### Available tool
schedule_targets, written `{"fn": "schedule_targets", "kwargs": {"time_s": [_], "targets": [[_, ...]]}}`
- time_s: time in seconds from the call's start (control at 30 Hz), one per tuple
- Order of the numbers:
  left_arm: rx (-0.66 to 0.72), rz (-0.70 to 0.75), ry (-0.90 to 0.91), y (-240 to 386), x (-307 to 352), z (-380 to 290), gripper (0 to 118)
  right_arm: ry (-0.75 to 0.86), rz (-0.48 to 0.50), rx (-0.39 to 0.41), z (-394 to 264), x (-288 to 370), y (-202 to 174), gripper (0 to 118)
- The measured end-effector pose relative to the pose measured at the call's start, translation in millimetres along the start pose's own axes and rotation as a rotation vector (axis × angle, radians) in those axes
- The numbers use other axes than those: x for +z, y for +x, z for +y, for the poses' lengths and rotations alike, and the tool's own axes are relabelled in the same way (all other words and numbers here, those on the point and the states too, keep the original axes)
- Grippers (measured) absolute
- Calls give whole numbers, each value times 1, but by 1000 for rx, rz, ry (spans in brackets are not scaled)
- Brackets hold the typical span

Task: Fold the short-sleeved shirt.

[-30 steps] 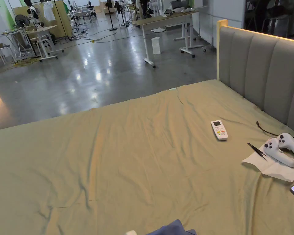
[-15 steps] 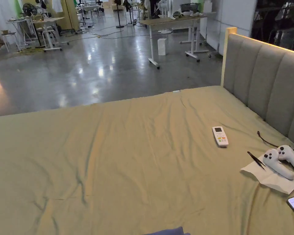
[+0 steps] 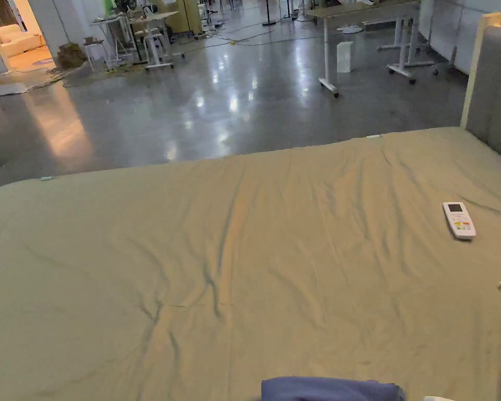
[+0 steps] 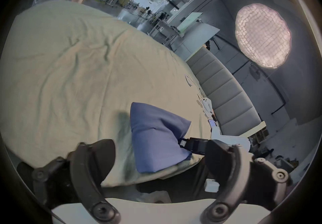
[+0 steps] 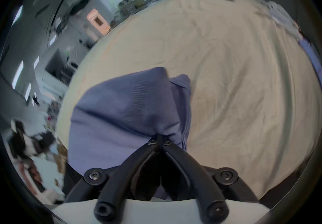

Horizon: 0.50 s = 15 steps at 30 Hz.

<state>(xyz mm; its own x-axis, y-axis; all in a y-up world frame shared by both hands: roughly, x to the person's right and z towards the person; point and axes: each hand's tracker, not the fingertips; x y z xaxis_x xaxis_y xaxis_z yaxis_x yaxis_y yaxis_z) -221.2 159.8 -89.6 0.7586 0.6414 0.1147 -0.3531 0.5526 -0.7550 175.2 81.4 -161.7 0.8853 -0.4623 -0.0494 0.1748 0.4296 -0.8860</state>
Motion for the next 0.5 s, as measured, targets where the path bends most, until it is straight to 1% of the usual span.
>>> {"fn": "schedule_targets", "kwargs": {"time_s": [0.03,0.07,0.1,0.13,0.23,0.33,0.37,0.4,0.43,0.47,0.5], "targets": [[37,-54,-31,-13,-9,3,106,-3,11,-62,0,4,2,0],[88,-72,-58,-22,-19,5,106,-6,14,-83,-1,4,4,0],[142,-86,-73,-38,-32,8,106,-4,10,-54,-2,1,5,0],[192,-105,-87,-49,-46,10,106,-4,8,-45,0,5,0,0],[268,-135,-119,-69,-77,13,106,-20,-4,-38,4,6,-4,0],[335,-262,-213,-76,-106,12,105,-19,-29,8,2,4,-9,0],[335,-256,-223,-67,-112,8,99,-16,-32,12,1,4,-9,0],[317,-237,-223,-63,-121,5,89,-10,-36,11,-2,1,-8,0],[303,-244,-240,-61,-127,4,72,-1,-38,9,-4,1,-8,0],[296,-244,-243,-60,-132,4,44,6,-39,8,-5,2,-8,0],[302,-218,-253,-66,-141,5,44,13,-39,8,-7,2,-8,0]]}}
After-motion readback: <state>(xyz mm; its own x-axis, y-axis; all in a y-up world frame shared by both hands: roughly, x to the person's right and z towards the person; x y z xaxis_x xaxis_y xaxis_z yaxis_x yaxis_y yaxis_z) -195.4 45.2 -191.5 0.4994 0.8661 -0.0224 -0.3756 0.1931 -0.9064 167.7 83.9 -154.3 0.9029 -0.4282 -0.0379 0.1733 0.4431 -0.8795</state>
